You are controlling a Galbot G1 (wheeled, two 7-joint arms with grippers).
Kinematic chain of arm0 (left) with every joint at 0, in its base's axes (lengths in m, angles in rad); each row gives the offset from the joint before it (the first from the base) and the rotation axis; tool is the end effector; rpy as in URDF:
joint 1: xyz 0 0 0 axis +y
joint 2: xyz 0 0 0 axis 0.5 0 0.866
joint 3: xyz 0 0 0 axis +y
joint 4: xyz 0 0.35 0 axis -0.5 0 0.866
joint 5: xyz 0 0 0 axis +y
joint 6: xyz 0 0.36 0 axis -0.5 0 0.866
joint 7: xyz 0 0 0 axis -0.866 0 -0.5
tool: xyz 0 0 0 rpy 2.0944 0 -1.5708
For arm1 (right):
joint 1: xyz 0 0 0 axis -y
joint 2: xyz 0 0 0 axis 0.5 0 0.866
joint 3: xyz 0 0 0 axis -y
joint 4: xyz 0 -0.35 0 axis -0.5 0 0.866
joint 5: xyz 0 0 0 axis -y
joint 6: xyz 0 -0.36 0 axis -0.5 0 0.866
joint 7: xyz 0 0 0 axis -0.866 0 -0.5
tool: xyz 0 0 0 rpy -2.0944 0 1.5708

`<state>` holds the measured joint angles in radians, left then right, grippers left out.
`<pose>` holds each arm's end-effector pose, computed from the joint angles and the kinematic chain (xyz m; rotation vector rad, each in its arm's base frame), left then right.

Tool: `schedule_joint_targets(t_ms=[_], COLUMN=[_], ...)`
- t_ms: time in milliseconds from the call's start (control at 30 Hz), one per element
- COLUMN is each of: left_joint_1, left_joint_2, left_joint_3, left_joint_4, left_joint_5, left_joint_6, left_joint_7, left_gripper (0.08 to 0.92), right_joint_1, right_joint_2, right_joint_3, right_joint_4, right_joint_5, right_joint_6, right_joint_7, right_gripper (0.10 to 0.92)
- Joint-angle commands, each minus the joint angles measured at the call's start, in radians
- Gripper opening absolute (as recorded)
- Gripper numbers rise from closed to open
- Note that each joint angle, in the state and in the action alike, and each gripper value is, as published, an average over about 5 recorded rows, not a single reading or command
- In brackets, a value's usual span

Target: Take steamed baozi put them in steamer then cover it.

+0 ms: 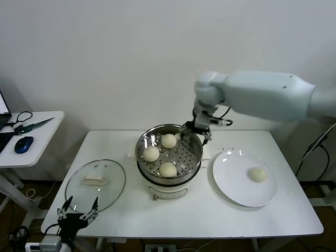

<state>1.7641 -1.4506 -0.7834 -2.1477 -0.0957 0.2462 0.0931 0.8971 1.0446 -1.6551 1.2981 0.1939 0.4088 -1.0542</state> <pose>0.1257 0.0954 -0.2996 0.0948 -2.7674 -0.1705 0.5652 0.0216 0.0088 1.8482 -0.6289 2.1269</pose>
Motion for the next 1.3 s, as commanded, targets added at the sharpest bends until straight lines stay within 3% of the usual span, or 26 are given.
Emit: schedule_joint_targets(t_ms=[33,233,400,767,1300], left_joint_1=[-0.01,-0.008,-0.004,0.002,0.008], left_joint_2=[0.002,0.006,0.001,-0.012,-0.012], left_joint_3=[0.002,0.0,-0.001,0.0,0.001], left_joint_4=[0.002,0.0,0.002,0.009,0.016], left_joint_5=[-0.001,0.003,0.008,0.024,0.029], left_joint_6=[0.005,0.011,0.013,0.013,0.011], left_joint_7=[0.003,0.007,0.008,0.007,0.007], left_gripper=[0.823,0.823,0.823,0.823,0.823], right_joint_1=[0.078,-0.151,-0.37,-0.703,-0.797], right_joint_2=[-0.359,-0.491,-0.511,-0.437,-0.325], right_joint_3=[-0.183,-0.033,0.162,0.501,0.592], right_joint_4=[-0.027,-0.068,-0.141,-0.296,-0.402], right_joint_5=[0.216,0.129,-0.005,-0.112,-0.143], right_joint_6=[-0.31,-0.415,-0.432,-0.453,-0.467], right_joint_7=[-0.041,-0.018,0.0,0.023,0.045], right_gripper=[0.823,0.823,0.823,0.823,0.823])
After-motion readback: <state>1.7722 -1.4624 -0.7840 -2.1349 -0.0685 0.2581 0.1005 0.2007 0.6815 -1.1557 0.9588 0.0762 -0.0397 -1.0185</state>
